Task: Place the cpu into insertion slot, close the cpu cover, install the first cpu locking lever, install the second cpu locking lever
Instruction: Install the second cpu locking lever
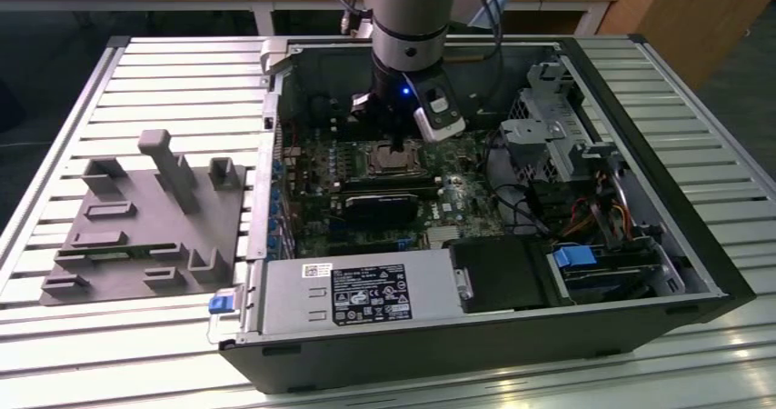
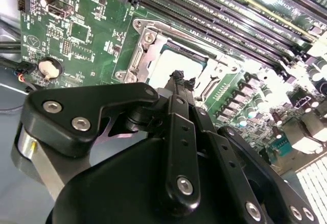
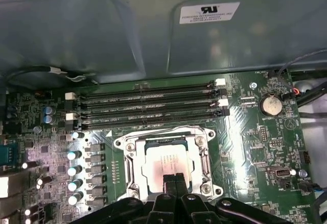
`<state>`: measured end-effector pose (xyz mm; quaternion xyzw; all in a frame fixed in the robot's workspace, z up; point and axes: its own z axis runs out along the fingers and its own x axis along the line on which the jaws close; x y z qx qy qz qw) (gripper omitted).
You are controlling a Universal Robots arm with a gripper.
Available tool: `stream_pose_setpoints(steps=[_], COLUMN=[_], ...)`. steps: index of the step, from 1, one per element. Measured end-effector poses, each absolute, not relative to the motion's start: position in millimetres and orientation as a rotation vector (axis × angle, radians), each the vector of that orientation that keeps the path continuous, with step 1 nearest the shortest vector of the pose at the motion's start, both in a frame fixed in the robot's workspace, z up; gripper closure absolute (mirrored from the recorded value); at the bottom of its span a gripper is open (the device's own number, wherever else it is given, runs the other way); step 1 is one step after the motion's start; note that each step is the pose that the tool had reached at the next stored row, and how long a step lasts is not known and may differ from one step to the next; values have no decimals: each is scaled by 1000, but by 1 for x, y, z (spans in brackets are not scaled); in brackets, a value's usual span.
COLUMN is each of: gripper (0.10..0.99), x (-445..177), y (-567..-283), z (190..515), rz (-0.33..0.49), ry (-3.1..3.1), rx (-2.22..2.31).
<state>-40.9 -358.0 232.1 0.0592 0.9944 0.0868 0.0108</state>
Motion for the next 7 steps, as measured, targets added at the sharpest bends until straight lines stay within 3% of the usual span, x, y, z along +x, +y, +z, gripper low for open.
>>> stream_pose_setpoints(steps=[7], gripper=[984], x=[-41], y=[-358], z=[233], rz=[271], ry=[3103], rx=[185])
